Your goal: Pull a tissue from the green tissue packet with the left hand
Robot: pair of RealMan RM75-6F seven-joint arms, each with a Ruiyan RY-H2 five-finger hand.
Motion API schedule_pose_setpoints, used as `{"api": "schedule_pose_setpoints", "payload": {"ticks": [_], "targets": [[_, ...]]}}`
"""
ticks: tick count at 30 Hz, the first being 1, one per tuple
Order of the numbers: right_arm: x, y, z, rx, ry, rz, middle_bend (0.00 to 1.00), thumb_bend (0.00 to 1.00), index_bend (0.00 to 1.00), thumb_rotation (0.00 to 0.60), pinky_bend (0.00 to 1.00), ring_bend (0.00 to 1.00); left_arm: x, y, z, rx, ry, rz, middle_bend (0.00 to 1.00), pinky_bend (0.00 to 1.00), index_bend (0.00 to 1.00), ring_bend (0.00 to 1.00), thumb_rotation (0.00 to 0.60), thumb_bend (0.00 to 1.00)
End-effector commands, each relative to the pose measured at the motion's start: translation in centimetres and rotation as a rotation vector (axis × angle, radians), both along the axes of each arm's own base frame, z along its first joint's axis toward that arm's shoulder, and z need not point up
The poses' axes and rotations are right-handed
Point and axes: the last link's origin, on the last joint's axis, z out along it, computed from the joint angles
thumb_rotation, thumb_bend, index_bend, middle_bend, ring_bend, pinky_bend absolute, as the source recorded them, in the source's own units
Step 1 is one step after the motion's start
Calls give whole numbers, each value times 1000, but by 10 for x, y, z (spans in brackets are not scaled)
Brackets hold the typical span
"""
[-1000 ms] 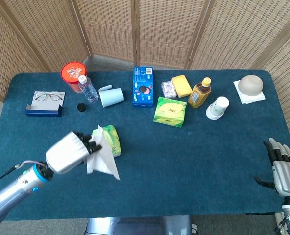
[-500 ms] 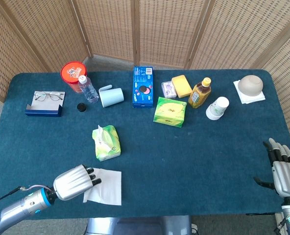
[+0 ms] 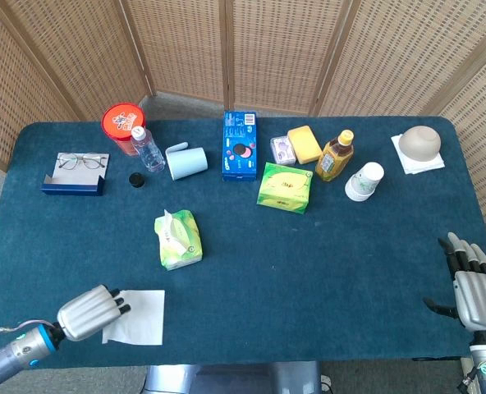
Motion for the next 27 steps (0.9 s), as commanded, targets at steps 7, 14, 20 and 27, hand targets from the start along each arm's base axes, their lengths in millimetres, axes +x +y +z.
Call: {"api": "schedule_pose_setpoints", "payload": {"ticks": [7, 14, 20, 27], "targets": [[0, 0, -2, 10, 4, -4, 0, 0, 0, 600, 0, 0, -22, -3, 30, -24, -1, 218, 0, 222, 0, 0, 600, 0], [2, 1, 1, -2, 0, 1, 0, 0, 0, 600, 0, 0, -4, 1, 60, 139, -166, 263, 0, 150, 0, 0, 600, 0], [4, 2, 2, -4, 0, 12, 0, 0, 0, 600, 0, 0, -3, -1, 92, 403, -274, 399, 0, 82, 0, 0, 600, 0], [6, 4, 0, -2, 11, 26, 0, 0, 0, 600, 0, 0, -15, -9, 101, 544, -396, 583, 0, 49, 2, 0, 600, 0]]}}
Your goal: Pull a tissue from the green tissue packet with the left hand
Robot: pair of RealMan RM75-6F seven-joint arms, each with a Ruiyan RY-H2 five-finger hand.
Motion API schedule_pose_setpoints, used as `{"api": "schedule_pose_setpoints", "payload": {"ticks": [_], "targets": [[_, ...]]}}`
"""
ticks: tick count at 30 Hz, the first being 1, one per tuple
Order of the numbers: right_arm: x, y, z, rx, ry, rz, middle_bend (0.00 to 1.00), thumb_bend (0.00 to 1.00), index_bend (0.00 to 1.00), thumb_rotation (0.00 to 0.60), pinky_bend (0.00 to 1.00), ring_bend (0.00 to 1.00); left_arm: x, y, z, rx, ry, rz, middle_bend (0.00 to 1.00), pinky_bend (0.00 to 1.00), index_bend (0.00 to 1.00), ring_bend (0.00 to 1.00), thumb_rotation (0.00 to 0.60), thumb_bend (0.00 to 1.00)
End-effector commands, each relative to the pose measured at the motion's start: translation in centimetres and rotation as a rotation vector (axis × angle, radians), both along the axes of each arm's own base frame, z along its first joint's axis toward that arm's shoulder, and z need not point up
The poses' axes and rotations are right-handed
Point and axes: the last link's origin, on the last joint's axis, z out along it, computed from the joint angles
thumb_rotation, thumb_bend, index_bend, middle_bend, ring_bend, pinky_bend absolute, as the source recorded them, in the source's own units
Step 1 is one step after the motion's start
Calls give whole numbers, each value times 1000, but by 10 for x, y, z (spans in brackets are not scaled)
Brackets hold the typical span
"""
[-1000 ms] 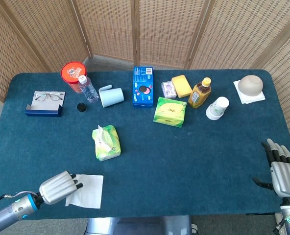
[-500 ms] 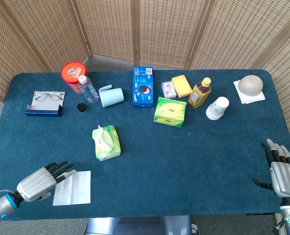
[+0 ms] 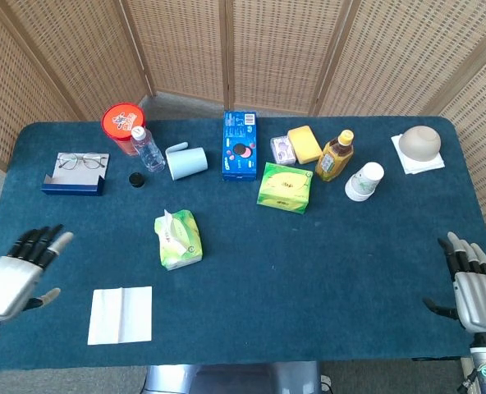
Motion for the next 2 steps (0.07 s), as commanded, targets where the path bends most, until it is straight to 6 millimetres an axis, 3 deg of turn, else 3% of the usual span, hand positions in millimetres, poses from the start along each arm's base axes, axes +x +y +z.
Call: {"api": "schedule_pose_setpoints", "payload": {"ticks": [1, 2], "targets": [[0, 0, -1, 1, 5, 2, 0, 0, 0, 600, 0, 0, -6, -5, 6, 96, -85, 66, 0, 46, 3, 0, 600, 0], [0, 0, -1, 1, 6, 3, 0, 0, 0, 600, 0, 0, -7, -5, 7, 115, -97, 69, 0, 44, 4, 0, 600, 0]]}}
